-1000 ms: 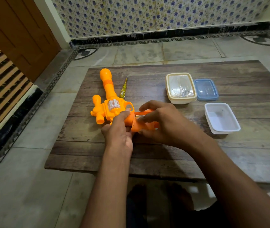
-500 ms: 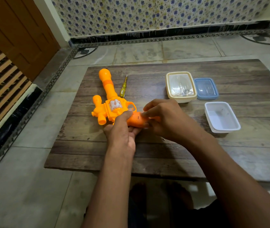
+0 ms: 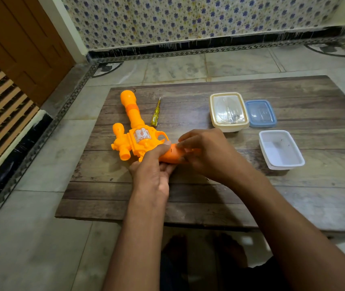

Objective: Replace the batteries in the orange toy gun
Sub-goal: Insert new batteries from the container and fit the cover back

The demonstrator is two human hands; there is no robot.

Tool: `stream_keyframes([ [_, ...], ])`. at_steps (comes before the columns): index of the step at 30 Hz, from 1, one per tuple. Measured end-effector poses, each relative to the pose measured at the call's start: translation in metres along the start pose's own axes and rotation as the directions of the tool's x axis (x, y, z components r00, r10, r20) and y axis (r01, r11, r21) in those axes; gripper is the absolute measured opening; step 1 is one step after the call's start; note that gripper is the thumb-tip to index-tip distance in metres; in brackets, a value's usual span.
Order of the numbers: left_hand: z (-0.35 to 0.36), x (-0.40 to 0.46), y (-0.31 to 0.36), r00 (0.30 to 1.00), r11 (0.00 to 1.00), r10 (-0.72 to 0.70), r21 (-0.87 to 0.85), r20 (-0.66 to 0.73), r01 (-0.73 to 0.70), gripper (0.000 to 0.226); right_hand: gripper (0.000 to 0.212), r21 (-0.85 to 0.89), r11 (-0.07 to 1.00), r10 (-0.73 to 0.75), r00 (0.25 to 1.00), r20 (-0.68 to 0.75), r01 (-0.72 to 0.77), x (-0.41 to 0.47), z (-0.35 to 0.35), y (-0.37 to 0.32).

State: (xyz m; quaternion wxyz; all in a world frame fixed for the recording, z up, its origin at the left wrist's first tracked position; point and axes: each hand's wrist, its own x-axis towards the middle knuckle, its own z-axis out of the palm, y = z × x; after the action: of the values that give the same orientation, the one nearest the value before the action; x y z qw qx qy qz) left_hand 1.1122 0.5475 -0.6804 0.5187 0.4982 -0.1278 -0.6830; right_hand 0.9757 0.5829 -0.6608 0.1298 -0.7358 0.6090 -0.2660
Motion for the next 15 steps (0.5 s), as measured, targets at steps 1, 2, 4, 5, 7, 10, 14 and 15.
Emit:
stream_keyframes([
  [1,-0.001,0.001,0.001,1.0,1.0,0.001,-0.003,0.003,-0.001,0.05,0.016,0.049,0.999,0.012,1.0,-0.028,-0.01,-0.002,-0.003,0.002],
  [2,-0.001,0.001,0.001,1.0,1.0,0.003,-0.009,-0.001,-0.003,0.053,0.017,0.11,0.993,0.051,0.997,-0.063,-0.044,-0.003,-0.006,0.004],
  [4,-0.001,0.001,0.002,1.0,1.0,0.002,-0.017,-0.016,-0.002,0.054,0.017,0.183,0.977,0.131,0.982,-0.137,-0.105,-0.006,-0.013,0.009],
  [5,-0.001,0.001,0.002,1.0,1.0,0.0,-0.011,-0.02,0.0,0.05,0.016,0.179,0.975,0.16,0.975,-0.151,-0.133,-0.007,-0.016,0.012],
  [7,-0.001,0.0,0.002,1.0,1.0,0.001,0.013,-0.026,-0.001,0.04,0.017,0.122,0.969,0.222,0.973,-0.066,-0.213,-0.01,-0.023,0.016],
  [10,0.001,-0.001,0.001,0.999,1.0,0.016,0.026,-0.045,-0.015,0.037,0.01,0.062,0.954,0.282,0.949,0.14,-0.292,-0.016,-0.03,0.023],
  [14,0.004,-0.001,0.001,0.998,0.999,0.023,0.027,-0.064,-0.022,0.038,0.011,0.029,0.955,0.281,0.928,0.245,-0.296,-0.02,-0.036,0.025],
  [15,0.004,-0.002,0.0,0.997,0.999,0.022,0.027,-0.068,-0.02,0.038,0.011,0.015,0.954,0.283,0.915,0.287,-0.3,-0.021,-0.037,0.024],
])
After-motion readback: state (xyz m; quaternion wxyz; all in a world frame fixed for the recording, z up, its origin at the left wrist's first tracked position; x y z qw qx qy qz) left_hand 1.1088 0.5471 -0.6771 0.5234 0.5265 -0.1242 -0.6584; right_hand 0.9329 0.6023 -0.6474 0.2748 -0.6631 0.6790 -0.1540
